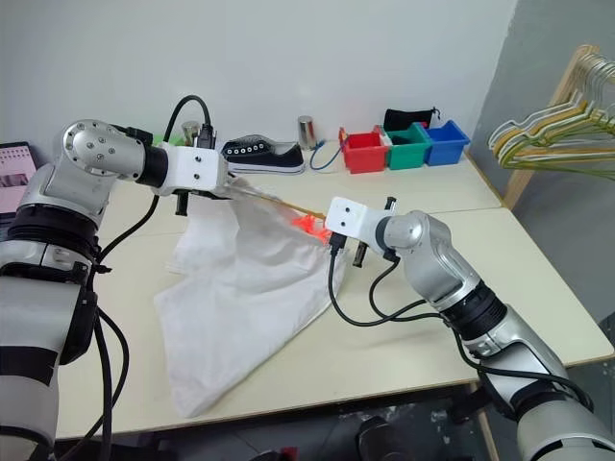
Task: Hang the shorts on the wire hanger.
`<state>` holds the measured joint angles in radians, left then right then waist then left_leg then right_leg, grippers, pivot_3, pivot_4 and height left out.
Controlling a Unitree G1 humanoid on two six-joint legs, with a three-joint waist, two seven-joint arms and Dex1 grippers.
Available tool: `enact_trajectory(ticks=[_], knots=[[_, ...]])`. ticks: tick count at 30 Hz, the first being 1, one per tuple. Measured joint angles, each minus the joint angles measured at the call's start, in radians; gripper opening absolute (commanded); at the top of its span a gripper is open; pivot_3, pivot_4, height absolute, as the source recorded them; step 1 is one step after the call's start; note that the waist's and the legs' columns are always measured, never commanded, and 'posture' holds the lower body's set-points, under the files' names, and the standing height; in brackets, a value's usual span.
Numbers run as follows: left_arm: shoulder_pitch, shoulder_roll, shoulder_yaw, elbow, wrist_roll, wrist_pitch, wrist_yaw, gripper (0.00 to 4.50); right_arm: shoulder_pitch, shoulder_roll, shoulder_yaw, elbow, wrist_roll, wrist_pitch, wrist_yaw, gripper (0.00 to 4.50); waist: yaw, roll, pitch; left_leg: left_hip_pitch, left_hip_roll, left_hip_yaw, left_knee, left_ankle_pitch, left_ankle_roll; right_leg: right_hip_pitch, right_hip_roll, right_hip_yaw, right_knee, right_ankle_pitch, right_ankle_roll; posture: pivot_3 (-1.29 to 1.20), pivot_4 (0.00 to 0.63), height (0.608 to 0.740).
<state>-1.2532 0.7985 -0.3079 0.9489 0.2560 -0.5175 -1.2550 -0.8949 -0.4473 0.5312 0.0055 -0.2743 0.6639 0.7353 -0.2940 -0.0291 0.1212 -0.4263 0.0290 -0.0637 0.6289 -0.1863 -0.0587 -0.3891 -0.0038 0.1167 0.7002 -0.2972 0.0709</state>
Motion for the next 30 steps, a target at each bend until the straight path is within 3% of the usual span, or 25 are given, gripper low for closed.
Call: enact_trajectory(ticks=[4, 7, 16, 20, 23, 30], knots=[[0.000, 0.000, -0.002, 0.002, 0.007, -0.015, 0.000, 0.01, 0.000, 0.002, -0.003, 0.000, -0.016, -0.004, 0.003, 0.00, -0.002, 0.000, 0.000, 0.000, 0.000, -0.001, 0.000, 0.000, 0.000, 0.000, 0.000, -0.001, 0.000, 0.000, 0.000, -0.18, 0.000, 0.740], [0.007, 0.000, -0.001, -0.001, 0.007, -0.013, 0.000, 0.00, 0.001, 0.005, -0.007, 0.000, -0.015, -0.011, 0.014, 0.57, -0.006, 0.000, 0.000, 0.000, 0.000, -0.001, 0.000, 0.000, 0.000, 0.000, 0.000, -0.001, 0.001, 0.000, 0.000, -0.17, 0.000, 0.740], [0.151, 0.006, 0.020, -0.158, -0.001, 0.054, 0.067, 0.00, 0.021, -0.006, -0.029, -0.016, 0.022, -0.033, 0.086, 2.60, -0.008, 0.000, -0.001, 0.000, -0.001, -0.005, 0.001, 0.001, 0.000, 0.000, 0.000, -0.003, 0.007, 0.000, 0.000, -0.15, 0.000, 0.740], [0.254, 0.037, 0.056, -0.260, -0.021, 0.116, 0.094, 0.00, 0.022, -0.057, -0.075, -0.058, 0.049, -0.003, 0.132, 3.82, -0.008, -0.001, -0.001, 0.001, -0.001, -0.007, 0.002, 0.002, -0.001, 0.000, 0.000, -0.005, 0.011, 0.000, 0.000, -0.15, 0.000, 0.740], [0.312, 0.048, 0.081, -0.318, -0.032, 0.157, 0.110, 0.00, 0.022, -0.084, -0.105, -0.073, 0.063, 0.023, 0.149, 4.49, -0.007, -0.001, -0.001, 0.001, -0.001, -0.010, 0.001, 0.004, -0.002, 0.000, 0.000, -0.009, 0.013, 0.000, -0.001, -0.15, 0.000, 0.740], [0.466, 0.078, 0.160, -0.485, -0.104, 0.273, 0.135, 0.00, 0.045, -0.178, -0.197, -0.138, 0.151, 0.126, 0.229, 4.49, -0.007, -0.002, -0.003, 0.001, -0.001, -0.016, 0.001, 0.009, -0.004, 0.002, 0.000, -0.015, 0.014, -0.001, 0.001, -0.16, 0.000, 0.740]])
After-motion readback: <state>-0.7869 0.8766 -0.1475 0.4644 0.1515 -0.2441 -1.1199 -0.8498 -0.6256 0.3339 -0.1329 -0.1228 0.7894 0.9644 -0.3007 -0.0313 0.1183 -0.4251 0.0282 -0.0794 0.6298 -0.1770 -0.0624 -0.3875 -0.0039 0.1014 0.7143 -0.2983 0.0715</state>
